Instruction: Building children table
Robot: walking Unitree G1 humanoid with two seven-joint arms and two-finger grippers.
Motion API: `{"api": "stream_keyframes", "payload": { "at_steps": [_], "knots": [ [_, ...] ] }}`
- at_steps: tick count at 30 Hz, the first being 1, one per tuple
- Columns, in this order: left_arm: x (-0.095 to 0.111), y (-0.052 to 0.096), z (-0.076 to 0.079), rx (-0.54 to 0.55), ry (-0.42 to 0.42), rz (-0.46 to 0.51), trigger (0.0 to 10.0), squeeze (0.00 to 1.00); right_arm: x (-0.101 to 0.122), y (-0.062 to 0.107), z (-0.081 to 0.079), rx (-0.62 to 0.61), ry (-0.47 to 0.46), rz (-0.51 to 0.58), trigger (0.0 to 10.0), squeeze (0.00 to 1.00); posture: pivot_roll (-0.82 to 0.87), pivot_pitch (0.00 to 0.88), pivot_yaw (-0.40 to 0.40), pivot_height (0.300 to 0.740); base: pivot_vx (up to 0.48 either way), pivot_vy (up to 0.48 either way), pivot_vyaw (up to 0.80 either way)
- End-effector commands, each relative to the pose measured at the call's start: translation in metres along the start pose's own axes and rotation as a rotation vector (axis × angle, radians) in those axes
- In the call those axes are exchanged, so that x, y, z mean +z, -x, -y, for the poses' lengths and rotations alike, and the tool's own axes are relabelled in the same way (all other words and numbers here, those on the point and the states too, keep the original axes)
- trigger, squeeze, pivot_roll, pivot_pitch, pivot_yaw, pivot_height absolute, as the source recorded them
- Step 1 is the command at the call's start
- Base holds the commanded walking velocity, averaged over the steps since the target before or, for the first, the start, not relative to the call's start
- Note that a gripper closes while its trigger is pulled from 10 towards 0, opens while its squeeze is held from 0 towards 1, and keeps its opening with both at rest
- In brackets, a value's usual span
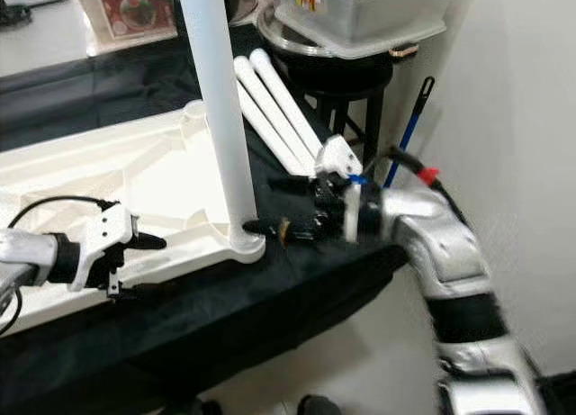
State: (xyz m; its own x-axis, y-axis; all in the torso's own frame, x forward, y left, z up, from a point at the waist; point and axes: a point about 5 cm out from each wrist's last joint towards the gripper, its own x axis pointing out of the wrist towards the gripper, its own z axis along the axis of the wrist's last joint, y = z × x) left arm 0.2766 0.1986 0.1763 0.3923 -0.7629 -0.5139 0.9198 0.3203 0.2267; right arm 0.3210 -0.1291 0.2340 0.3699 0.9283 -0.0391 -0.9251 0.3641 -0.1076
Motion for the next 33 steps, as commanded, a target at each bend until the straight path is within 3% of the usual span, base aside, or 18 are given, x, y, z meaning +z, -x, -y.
{"api": "stream_keyframes", "payload": {
  "at_steps": [1,5,6,7,10,11,16,17,18,21,23,25,31,33],
  "knots": [
    [-0.002,0.005,0.000,0.020,0.006,-0.019,10.0,0.00,-0.005,-0.008,0.003,-0.041,0.003,-0.001,10.0,0.00,0.00,0.152,0.002,0.740,0.000,0.000,0.00],
    [0.002,0.003,0.003,0.020,-0.001,-0.007,10.0,0.00,-0.007,-0.024,-0.005,0.025,0.007,0.000,10.0,0.00,0.01,0.157,0.002,0.740,0.000,0.000,0.00],
    [0.003,0.001,0.004,0.021,-0.005,-0.001,10.0,0.00,-0.009,-0.029,-0.009,0.073,0.026,-0.018,9.5,0.00,0.01,0.158,0.001,0.740,0.000,0.000,0.00],
    [0.005,-0.001,0.005,0.028,-0.008,0.005,10.0,0.00,-0.009,-0.032,-0.013,0.115,0.035,-0.030,2.8,0.00,0.01,0.161,-0.004,0.740,0.000,0.000,0.00],
    [0.006,-0.002,0.006,0.037,-0.009,0.010,10.0,0.00,-0.009,-0.033,-0.014,0.147,0.043,-0.041,2.8,0.00,0.01,0.161,-0.004,0.740,0.000,0.000,0.00],
    [0.006,-0.004,0.007,0.039,-0.010,0.012,10.0,0.00,-0.008,-0.033,-0.013,0.150,0.057,-0.055,0.0,0.00,0.00,0.165,-0.008,0.740,0.000,0.000,0.00],
    [0.009,-0.012,0.011,0.052,-0.013,0.031,10.0,0.00,0.002,-0.032,0.005,-0.056,0.172,-0.108,0.0,0.00,-0.01,0.168,-0.015,0.740,0.000,0.000,0.00],
    [0.009,-0.012,0.011,0.052,-0.013,0.031,10.0,0.00,0.002,-0.032,0.005,-0.056,0.172,-0.108,0.0,0.00,-0.01,0.168,-0.015,0.740,0.000,0.000,0.00],
    [0.010,-0.016,0.012,0.061,-0.011,0.039,10.0,0.00,0.007,-0.037,0.004,-0.144,0.202,-0.086,0.0,0.00,-0.01,0.170,-0.017,0.740,0.000,0.000,0.00],
    [0.011,-0.019,0.012,0.067,-0.010,0.049,10.0,0.00,0.009,-0.043,-0.002,-0.242,0.237,-0.062,0.0,0.00,-0.02,0.170,-0.017,0.740,0.000,0.000,0.00],
    [0.012,-0.020,0.012,0.069,-0.010,0.050,10.0,0.00,0.009,-0.045,-0.004,-0.263,0.246,-0.059,0.0,0.00,-0.02,0.171,-0.016,0.740,0.000,0.000,0.00],
    [0.014,-0.022,0.011,0.078,-0.012,0.059,10.0,0.00,0.007,-0.048,-0.003,-0.403,0.192,-0.036,0.0,0.00,-0.03,0.168,-0.017,0.740,0.000,0.000,0.00],
    [0.014,-0.022,0.011,0.082,-0.012,0.061,10.0,0.00,0.006,-0.049,-0.002,-0.453,0.166,-0.030,0.0,0.00,-0.03,0.168,-0.017,0.740,0.000,0.000,0.00],
    [0.016,-0.025,0.010,0.082,-0.016,0.068,10.0,0.00,-0.015,-0.053,-0.006,-0.706,0.064,-0.082,0.0,0.00,-0.04,0.160,-0.018,0.740,0.000,0.000,0.00]
  ]
}}
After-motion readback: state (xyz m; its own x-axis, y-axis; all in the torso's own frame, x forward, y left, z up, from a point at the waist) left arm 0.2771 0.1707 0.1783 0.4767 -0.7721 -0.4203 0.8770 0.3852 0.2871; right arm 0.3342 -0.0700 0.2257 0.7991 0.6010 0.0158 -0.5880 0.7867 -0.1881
